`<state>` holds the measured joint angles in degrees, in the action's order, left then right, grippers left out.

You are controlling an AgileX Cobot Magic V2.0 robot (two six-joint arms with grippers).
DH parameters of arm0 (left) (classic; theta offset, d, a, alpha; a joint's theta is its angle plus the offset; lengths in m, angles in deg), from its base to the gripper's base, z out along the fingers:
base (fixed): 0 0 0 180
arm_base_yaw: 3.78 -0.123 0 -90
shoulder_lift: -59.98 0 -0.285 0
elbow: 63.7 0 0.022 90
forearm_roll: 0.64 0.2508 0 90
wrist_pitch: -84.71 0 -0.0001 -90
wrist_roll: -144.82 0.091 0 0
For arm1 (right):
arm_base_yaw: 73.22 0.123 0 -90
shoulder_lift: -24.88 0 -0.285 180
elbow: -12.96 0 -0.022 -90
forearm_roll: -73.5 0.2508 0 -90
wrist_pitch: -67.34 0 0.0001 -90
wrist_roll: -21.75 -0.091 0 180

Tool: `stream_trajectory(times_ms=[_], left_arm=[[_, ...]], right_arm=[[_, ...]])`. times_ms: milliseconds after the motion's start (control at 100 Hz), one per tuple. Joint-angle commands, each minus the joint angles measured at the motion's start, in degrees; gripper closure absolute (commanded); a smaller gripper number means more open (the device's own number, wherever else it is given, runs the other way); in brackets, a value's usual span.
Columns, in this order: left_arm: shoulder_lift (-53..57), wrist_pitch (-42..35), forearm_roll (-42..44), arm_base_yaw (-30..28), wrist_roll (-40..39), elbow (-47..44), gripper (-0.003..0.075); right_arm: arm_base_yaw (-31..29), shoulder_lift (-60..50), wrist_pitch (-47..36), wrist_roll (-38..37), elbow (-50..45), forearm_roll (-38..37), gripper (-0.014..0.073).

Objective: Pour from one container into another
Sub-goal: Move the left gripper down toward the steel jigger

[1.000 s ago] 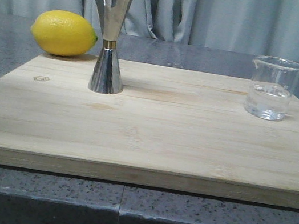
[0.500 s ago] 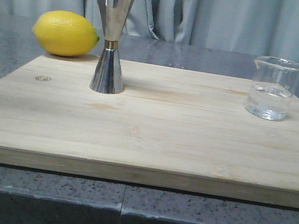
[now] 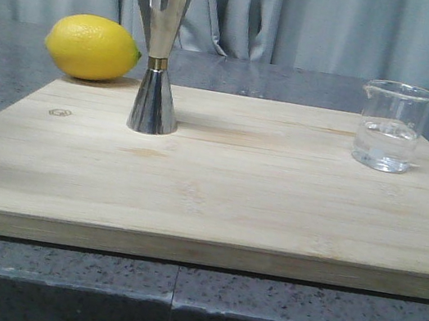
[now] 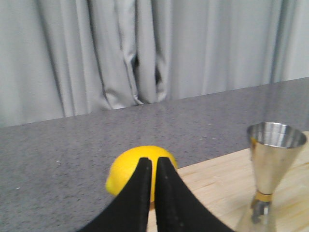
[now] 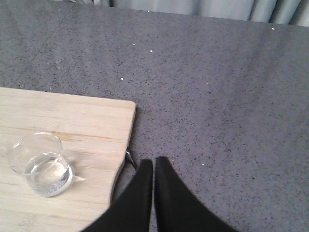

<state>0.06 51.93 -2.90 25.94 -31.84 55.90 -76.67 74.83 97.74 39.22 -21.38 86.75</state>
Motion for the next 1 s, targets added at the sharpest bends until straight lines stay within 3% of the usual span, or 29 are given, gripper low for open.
stream_trajectory(times_ms=[0,250,480,600,770,910,990], left_arm=[[0.39,-7.48,8.68,-0.11,-8.80,0.90,0.0721],[0.39,-6.57,27.28,-1.07,-23.25,0.90,0.0721],[0.39,-7.14,50.05,-10.39,-41.24,0.90,0.0721],[0.20,-14.56,59.81,-17.43,-49.73,1.01,0.0721],[-4.76,-32.56,78.79,-28.79,-63.44,4.56,0.0721],[-11.47,-45.43,83.61,-36.02,-65.37,9.37,0.0721],[-14.10,-45.31,86.88,-37.20,-66.34,12.30,0.0721]], right_arm=[[-0.03,-0.03,-3.44,0.66,1.90,0.36,0.0643],[-0.03,-0.03,-3.44,0.66,1.90,0.46,0.0643],[2.40,-0.03,-3.56,0.66,1.90,0.46,0.0643],[3.34,-0.03,-3.60,0.66,1.90,0.46,0.0643],[3.34,-0.03,-3.60,0.66,1.90,0.46,0.0643],[3.34,-0.03,-3.26,0.66,1.90,0.46,0.0643],[3.34,-0.03,-3.14,0.66,1.90,0.46,0.0643]])
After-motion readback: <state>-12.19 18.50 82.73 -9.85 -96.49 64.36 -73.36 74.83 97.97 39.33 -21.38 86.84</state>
